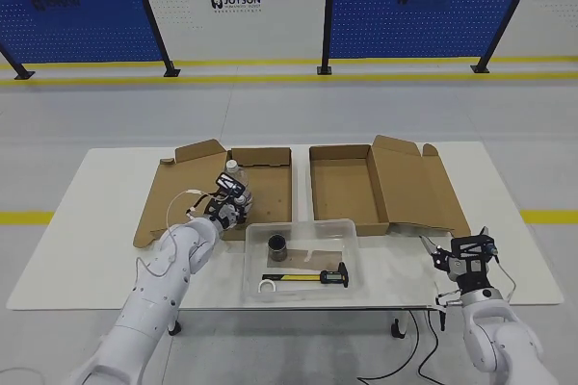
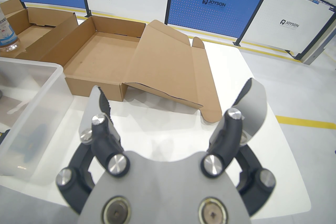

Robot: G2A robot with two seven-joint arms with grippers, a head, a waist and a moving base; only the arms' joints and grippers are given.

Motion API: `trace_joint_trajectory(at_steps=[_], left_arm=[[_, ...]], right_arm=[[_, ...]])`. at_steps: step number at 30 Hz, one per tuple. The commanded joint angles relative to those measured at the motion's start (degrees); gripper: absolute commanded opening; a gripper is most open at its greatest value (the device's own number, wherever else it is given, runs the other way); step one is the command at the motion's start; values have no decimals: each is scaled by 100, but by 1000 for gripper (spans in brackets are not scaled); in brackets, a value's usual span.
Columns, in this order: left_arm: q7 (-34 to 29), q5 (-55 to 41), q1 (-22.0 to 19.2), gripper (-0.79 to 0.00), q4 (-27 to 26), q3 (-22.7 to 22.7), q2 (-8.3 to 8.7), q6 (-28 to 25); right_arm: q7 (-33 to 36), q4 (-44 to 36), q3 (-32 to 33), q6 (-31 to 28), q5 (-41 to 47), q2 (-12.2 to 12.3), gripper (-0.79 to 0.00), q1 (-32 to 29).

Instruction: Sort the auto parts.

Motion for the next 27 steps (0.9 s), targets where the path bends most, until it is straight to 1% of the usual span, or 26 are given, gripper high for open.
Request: trace_joint_trajectory(at_steps=[1, 2, 10, 16, 19, 21, 23, 27], left_arm=[[10, -12, -25, -95, 55, 15, -11, 20], [17, -21, -37, -6, 74, 21, -16, 20], [43, -64, -42, 0, 38, 3, -26, 4], [27, -49, 29, 0, -307, -120, 11, -62], [-5, -76, 108, 0, -643, -215, 40, -141], [-54, -282, 217, 0, -926, -301, 52, -235], [-170, -302, 359, 0, -1339, -346, 78, -375], [-470, -547, 828, 0, -2251, -456, 140, -808]], right_arm=[[0, 0, 0, 0, 0, 0, 0, 0], [0, 0, 0, 0, 0, 0, 0, 0], [0, 0, 0, 0, 0, 0, 0, 0], [0, 0, 0, 0, 0, 0, 0, 0], [0, 0, 0, 0, 0, 0, 0, 0], [0, 0, 0, 0, 0, 0, 0, 0], [0, 0, 0, 0, 0, 0, 0, 0], [0, 0, 0, 0, 0, 0, 0, 0]])
